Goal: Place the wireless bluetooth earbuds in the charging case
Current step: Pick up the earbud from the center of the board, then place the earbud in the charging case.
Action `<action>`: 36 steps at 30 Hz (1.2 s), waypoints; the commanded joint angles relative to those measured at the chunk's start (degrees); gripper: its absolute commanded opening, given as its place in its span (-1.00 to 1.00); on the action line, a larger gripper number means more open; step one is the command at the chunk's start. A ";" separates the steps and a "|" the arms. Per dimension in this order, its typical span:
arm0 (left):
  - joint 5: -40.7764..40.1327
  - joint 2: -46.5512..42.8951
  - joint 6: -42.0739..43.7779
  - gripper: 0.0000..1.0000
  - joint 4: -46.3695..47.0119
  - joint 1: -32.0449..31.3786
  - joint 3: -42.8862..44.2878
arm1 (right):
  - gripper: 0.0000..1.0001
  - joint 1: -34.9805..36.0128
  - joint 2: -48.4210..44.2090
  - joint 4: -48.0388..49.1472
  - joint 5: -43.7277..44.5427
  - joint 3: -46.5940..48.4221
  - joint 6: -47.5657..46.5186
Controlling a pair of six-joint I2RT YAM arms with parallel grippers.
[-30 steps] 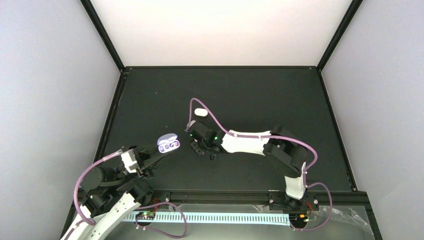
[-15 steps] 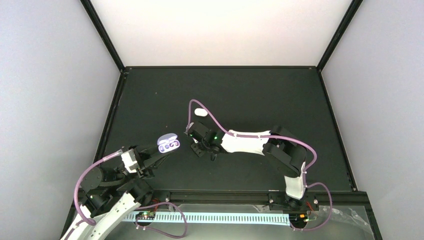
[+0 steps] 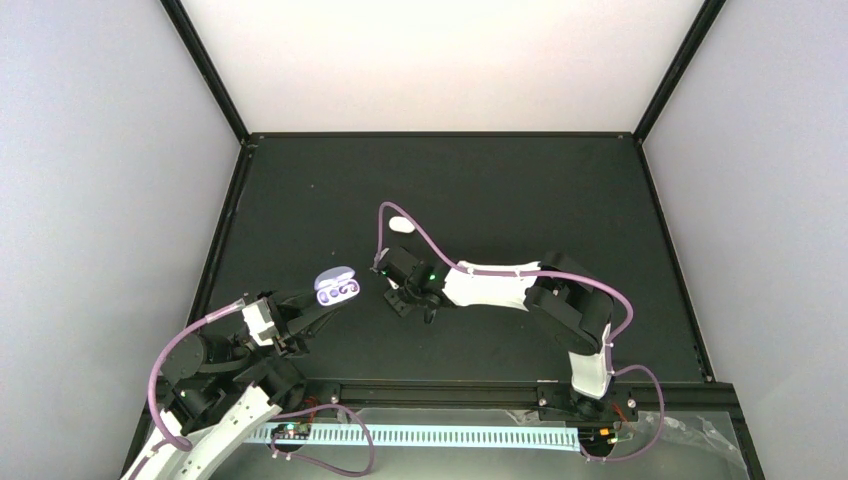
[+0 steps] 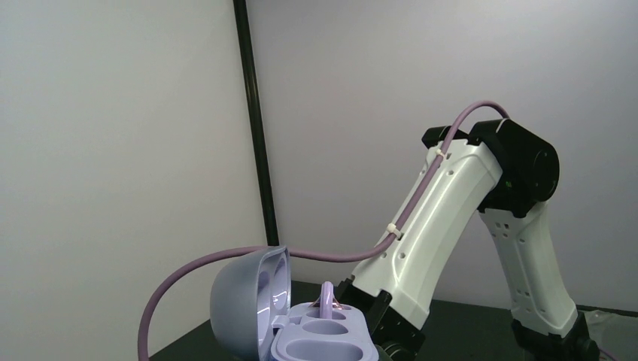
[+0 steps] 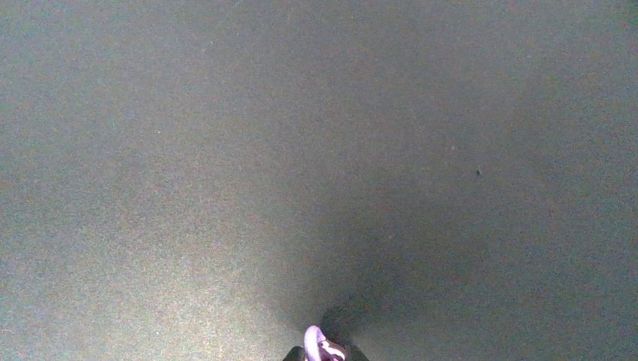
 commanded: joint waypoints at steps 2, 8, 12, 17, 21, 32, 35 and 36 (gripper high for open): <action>-0.95 -0.22 0.71 -0.97 -0.20 0.26 1.47 | -0.77 -0.17 -1.06 -0.70 -0.13 -1.30 -0.94; -0.86 -0.03 0.73 -0.97 -0.12 0.34 1.47 | -0.86 -0.17 -2.01 -0.37 0.28 -1.64 -1.06; -0.83 0.26 0.71 -0.97 -0.07 0.27 1.47 | -0.94 -0.19 -2.15 -0.23 0.28 -1.49 -1.25; -0.85 0.39 0.64 -0.97 -0.06 0.33 1.47 | -0.98 -0.19 -3.66 -0.02 1.41 -1.81 -0.81; -1.18 0.48 0.49 -0.97 -0.06 0.33 1.47 | -0.98 -0.61 -8.24 1.17 3.42 -4.04 0.81; -2.17 0.60 -3.66 -0.97 3.13 0.27 0.34 | -0.98 -2.38 -31.51 2.06 7.76 -11.93 4.37; -2.30 1.59 -5.30 -0.97 4.85 0.30 0.91 | -0.98 -2.39 -41.07 1.68 9.25 -13.21 4.26; -2.13 2.21 -5.91 -0.97 6.05 0.26 0.98 | -0.97 -2.37 -44.19 1.60 9.05 -13.37 4.03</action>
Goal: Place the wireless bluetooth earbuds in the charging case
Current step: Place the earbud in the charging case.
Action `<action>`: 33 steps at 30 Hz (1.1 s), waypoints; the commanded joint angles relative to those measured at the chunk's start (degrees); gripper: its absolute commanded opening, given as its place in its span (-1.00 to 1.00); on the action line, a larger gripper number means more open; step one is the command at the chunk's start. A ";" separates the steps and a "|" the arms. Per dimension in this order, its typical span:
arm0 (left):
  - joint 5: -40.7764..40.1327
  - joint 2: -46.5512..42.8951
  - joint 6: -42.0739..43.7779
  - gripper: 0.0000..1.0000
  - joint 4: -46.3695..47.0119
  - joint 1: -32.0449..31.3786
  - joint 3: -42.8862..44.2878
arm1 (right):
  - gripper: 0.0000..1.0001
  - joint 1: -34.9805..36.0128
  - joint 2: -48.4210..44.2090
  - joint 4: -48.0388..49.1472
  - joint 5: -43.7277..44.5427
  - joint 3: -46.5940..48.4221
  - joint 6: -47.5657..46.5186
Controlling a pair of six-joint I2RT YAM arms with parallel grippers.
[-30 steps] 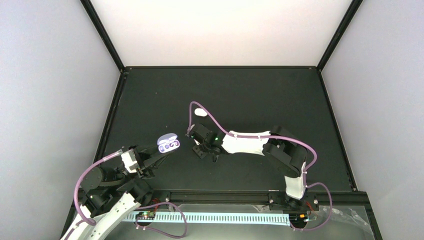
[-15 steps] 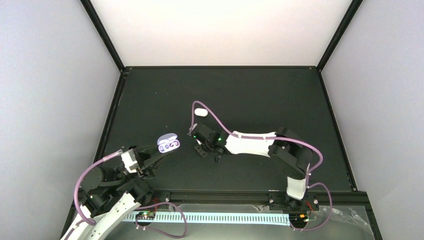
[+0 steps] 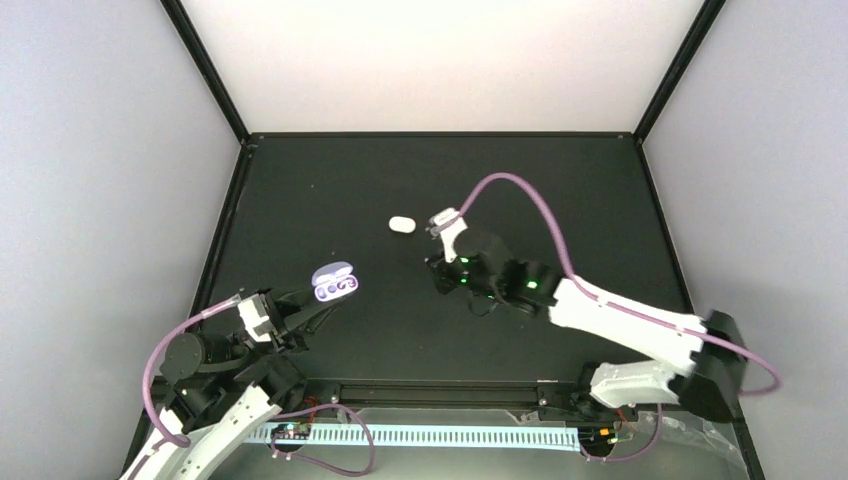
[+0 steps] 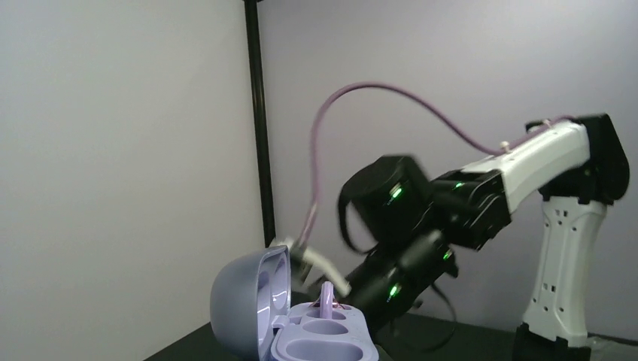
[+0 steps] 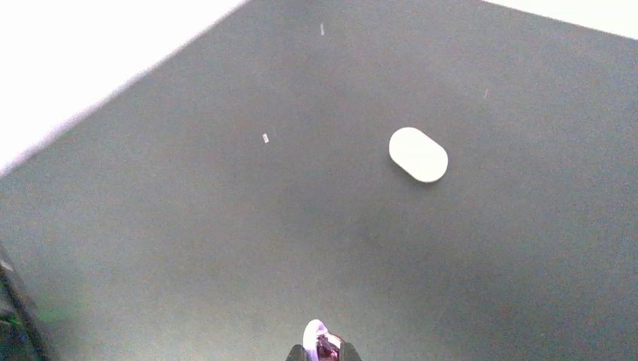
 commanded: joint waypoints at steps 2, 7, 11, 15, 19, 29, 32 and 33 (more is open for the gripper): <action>-0.35 3.50 -4.51 -0.97 7.63 0.29 1.23 | -0.97 -0.07 -16.56 0.68 2.09 -0.84 0.12; 1.94 10.45 -7.08 -0.97 17.15 0.23 1.94 | -0.96 -0.07 -27.45 1.06 -1.51 2.62 -0.82; 4.84 18.24 -9.89 -0.97 26.38 0.20 3.49 | -0.92 -0.08 -31.17 2.43 -4.94 6.33 -1.23; 9.22 28.33 -14.30 -0.97 38.49 0.23 5.33 | -0.91 -0.07 -32.18 4.62 -9.76 9.95 -2.02; 14.59 37.12 -18.79 -0.97 49.46 -0.37 7.91 | -0.91 -0.05 -32.31 7.13 -13.96 12.06 -3.09; 20.76 49.77 -16.25 -0.97 56.83 -5.18 14.35 | -0.90 -0.08 -30.23 7.51 -26.02 14.37 -7.71; 20.72 50.97 -15.57 -0.97 56.53 -5.88 15.16 | -0.89 -0.06 -29.70 7.90 -26.76 14.31 -8.82; 20.65 51.31 -15.46 -0.97 56.55 -5.96 15.21 | -0.88 -0.01 -29.38 7.93 -26.93 14.38 -9.30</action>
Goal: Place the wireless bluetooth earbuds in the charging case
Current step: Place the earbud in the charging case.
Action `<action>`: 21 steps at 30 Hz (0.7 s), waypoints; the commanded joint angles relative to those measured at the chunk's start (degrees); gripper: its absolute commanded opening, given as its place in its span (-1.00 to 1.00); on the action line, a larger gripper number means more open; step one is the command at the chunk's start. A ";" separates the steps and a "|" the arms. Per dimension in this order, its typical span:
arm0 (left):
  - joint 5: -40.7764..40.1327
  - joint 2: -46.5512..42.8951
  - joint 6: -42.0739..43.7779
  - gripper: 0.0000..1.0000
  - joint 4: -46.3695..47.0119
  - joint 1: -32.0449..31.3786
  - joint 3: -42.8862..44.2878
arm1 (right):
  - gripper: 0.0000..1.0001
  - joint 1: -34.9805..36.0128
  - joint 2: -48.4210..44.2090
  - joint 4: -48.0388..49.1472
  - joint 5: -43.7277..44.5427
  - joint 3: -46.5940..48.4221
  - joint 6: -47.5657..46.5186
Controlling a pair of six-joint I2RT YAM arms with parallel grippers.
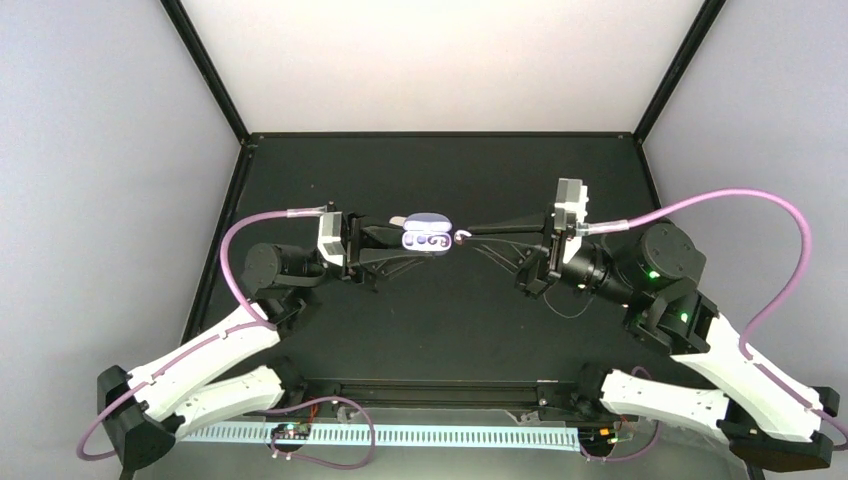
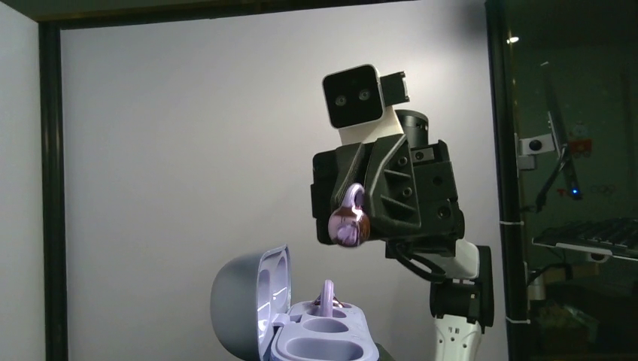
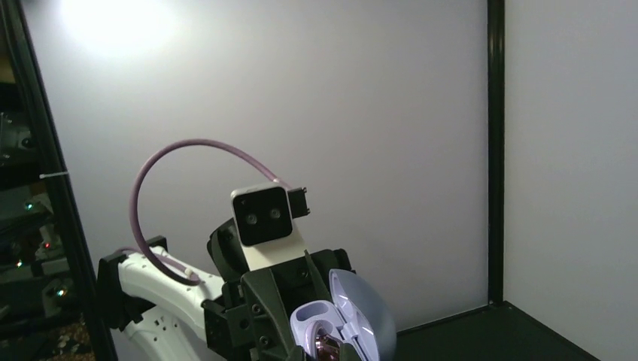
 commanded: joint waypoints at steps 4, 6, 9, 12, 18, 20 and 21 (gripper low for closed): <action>2.17 2.13 2.37 -0.97 3.74 -1.37 3.43 | -0.88 0.02 2.44 1.91 -4.18 1.77 -3.68; 2.23 2.54 3.02 -0.97 3.23 -1.74 3.66 | -0.87 0.04 3.29 2.45 -5.09 2.42 -3.79; 1.99 2.95 3.75 -0.97 2.33 -2.07 3.98 | -0.87 0.07 4.36 3.10 -5.94 3.20 -3.88; 1.45 3.16 4.16 -0.97 1.67 -2.21 4.02 | -0.88 0.05 5.26 3.50 -6.61 3.72 -3.89; -1.12 3.11 5.13 -0.97 -0.79 -2.69 4.25 | -0.87 0.22 6.93 0.66 -4.47 4.75 -5.13; -2.07 2.70 5.84 -0.97 -2.27 -2.82 4.17 | -0.87 0.38 7.17 -0.03 -4.07 4.72 -5.61; -2.41 2.50 6.04 -0.97 -2.55 -2.89 3.99 | -0.87 0.47 7.26 -0.02 -3.97 4.61 -5.78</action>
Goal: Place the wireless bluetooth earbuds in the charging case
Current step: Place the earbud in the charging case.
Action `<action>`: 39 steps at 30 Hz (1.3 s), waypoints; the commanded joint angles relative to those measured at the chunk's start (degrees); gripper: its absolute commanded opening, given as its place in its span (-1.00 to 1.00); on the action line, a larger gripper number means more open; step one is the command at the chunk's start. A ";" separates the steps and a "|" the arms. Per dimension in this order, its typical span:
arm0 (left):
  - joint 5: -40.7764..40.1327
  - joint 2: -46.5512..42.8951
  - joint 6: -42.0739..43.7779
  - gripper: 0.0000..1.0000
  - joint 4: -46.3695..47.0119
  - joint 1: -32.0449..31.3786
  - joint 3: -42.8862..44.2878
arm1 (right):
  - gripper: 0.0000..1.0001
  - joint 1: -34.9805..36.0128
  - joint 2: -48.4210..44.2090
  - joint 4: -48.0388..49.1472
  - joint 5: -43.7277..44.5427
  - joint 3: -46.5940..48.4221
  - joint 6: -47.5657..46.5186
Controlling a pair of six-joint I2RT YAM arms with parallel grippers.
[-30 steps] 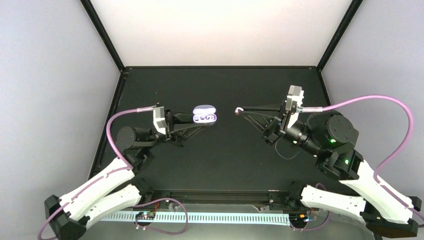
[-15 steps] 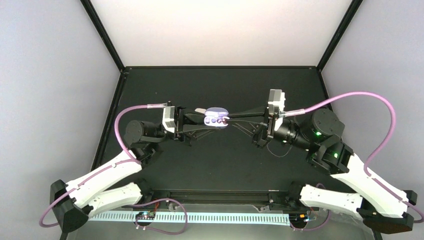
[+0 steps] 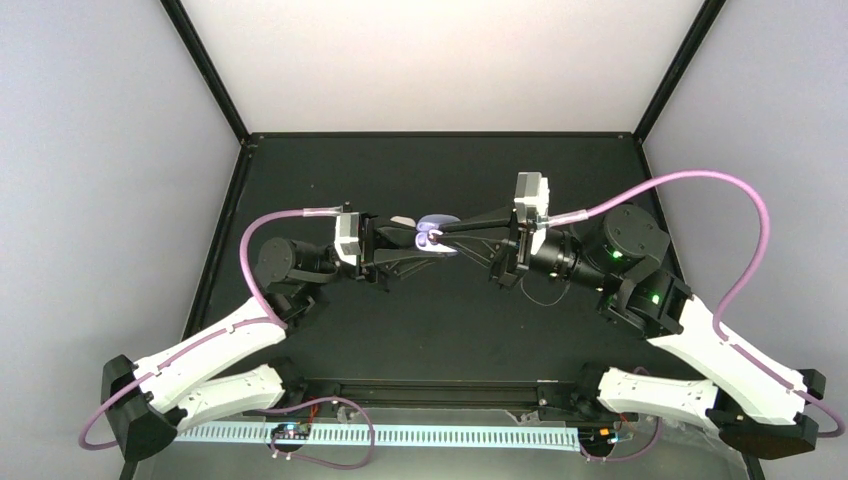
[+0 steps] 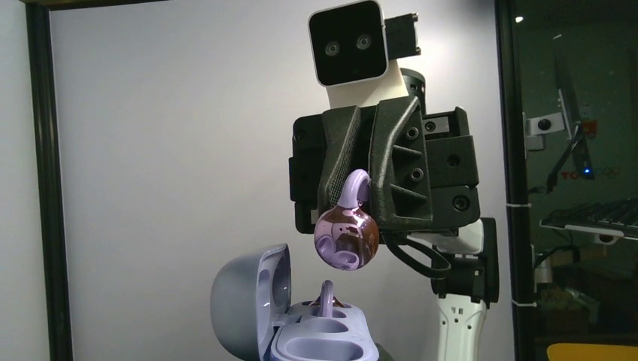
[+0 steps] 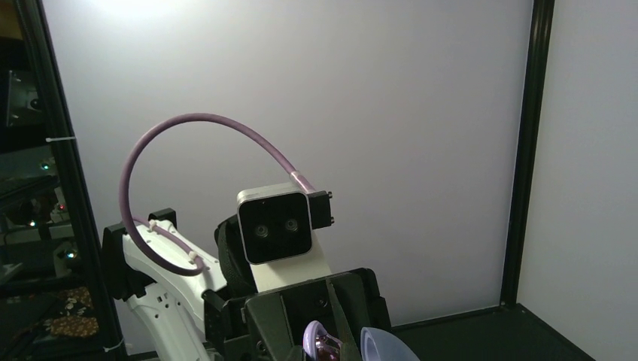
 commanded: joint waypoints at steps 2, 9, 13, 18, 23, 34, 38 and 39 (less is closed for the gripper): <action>-2.36 -0.75 2.60 -0.97 -1.83 -0.57 2.35 | -0.87 0.49 0.60 -1.04 1.28 1.30 -1.90; -2.80 -1.45 3.39 -0.97 -3.99 -1.08 2.89 | -0.86 0.85 1.84 -2.57 1.96 2.07 -2.49; -3.39 -1.76 4.10 -0.97 -5.20 -1.26 3.05 | -0.86 0.99 2.11 -3.11 2.95 1.94 -2.53; -3.58 -1.99 4.10 -0.97 -5.23 -1.43 3.18 | -0.86 1.11 2.12 -3.84 3.75 1.90 -2.76; -4.02 -2.20 4.36 -0.97 -5.24 -1.82 3.30 | -0.86 1.09 2.24 -4.64 4.41 1.85 -3.09; -4.88 -3.33 5.05 -0.97 -5.65 -2.09 3.39 | -0.86 1.16 3.15 -7.11 4.93 2.23 -3.90; -5.02 -3.50 5.07 -0.97 -5.75 -2.05 3.35 | -0.86 1.20 2.52 -7.60 5.29 1.88 -3.97; -5.13 -3.52 5.06 -0.97 -5.83 -2.06 3.31 | -0.86 1.20 2.36 -7.80 5.44 1.90 -4.06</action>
